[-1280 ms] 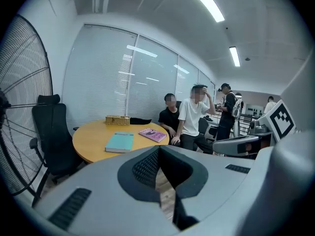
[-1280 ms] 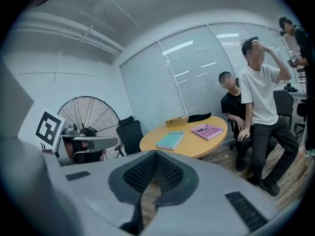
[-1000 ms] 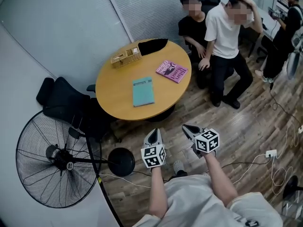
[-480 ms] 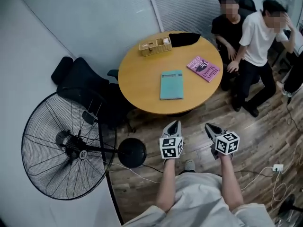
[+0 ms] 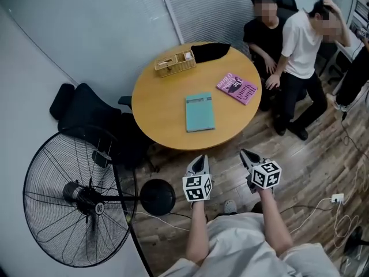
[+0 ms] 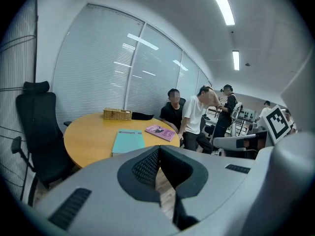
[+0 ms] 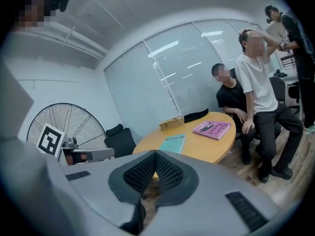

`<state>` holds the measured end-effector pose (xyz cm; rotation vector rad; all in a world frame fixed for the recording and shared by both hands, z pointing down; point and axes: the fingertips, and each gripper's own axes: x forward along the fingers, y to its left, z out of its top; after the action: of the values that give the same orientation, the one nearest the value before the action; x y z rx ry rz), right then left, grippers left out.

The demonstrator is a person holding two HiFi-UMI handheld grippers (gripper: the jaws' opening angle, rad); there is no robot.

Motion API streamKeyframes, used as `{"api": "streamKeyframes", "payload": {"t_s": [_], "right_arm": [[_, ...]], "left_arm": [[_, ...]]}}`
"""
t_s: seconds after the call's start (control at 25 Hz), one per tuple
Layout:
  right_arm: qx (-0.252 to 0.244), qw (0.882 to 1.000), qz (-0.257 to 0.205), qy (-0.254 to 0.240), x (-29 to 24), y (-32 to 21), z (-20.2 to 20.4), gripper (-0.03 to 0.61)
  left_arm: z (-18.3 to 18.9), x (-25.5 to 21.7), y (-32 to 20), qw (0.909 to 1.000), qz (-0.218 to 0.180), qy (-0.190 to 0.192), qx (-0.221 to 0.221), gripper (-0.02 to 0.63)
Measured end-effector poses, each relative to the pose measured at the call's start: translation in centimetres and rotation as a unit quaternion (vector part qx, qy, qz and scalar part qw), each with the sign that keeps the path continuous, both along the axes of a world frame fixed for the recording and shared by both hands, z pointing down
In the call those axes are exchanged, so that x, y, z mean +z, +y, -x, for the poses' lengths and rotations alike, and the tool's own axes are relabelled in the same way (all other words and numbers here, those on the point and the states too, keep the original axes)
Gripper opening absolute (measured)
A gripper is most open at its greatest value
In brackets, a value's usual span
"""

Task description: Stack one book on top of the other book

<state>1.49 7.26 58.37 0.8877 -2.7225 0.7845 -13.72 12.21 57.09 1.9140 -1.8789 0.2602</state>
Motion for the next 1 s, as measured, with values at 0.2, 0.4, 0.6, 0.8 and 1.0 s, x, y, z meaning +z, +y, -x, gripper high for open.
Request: {"api": "streamKeyframes", "payload": {"t_s": [0.2, 0.4, 0.6, 0.8, 1.0], "right_arm": [[0.018, 1.0, 0.003, -0.002, 0.0, -0.6, 0.3, 0.02], [0.02, 1.0, -0.002, 0.005, 0.2, -2.3, 1.4, 0.02], [0.019, 1.0, -0.007, 0.019, 0.2, -3.7, 2.1, 0.02], [0.012, 0.999, -0.014, 0.025, 0.3, -6.5, 3.0, 0.02], [0.005, 0.999, -0.013, 0.036, 1.0, -9.8, 3.5, 0.02]], "left_arm": [[1.2, 0.7, -0.3, 0.9998, 0.014, 0.013, -0.001, 0.028], [1.6, 0.4, -1.1, 0.9999, 0.009, 0.005, 0.006, 0.028], [2.5, 0.5, -1.8, 0.9999, 0.011, 0.005, -0.002, 0.028], [3.4, 0.5, -4.3, 0.9999, 0.009, 0.001, -0.01, 0.028], [3.5, 1.2, -7.4, 0.9998, 0.012, 0.003, -0.013, 0.028]]}}
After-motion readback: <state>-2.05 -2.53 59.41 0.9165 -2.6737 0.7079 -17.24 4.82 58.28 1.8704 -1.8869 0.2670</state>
